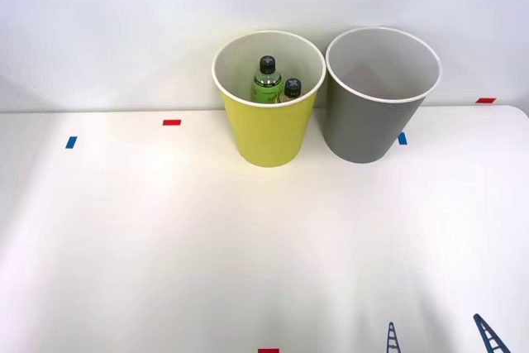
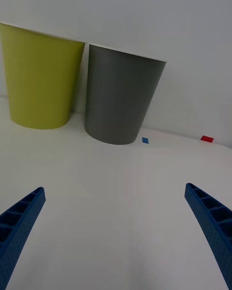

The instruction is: Put cans in the gray bin, plastic bottles in the light green bin

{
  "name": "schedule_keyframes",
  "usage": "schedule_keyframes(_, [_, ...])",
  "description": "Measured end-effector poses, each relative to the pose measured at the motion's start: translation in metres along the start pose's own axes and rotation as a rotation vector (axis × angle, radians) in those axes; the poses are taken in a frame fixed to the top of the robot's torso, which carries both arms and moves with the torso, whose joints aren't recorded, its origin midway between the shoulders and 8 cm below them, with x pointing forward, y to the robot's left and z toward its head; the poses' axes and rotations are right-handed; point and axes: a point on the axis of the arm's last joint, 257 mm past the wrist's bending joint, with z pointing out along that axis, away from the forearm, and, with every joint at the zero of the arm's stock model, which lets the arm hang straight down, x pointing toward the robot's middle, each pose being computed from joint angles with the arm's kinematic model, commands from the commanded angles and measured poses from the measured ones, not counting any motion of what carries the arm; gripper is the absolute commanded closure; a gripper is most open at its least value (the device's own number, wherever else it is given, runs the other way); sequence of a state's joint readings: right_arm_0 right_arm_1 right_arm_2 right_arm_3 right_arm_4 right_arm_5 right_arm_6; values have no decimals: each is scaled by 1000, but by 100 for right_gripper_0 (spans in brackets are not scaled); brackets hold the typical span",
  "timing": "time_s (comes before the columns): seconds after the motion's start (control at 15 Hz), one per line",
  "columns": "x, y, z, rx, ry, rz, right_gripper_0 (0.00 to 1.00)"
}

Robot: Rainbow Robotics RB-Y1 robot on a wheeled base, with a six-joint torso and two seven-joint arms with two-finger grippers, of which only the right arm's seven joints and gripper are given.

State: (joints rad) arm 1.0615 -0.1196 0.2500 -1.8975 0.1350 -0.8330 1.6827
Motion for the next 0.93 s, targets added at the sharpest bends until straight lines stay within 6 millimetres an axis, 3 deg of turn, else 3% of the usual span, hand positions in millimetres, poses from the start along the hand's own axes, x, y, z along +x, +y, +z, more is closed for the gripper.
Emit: schedule_keyframes(0.93, [0,0,0,0,0,0,0])
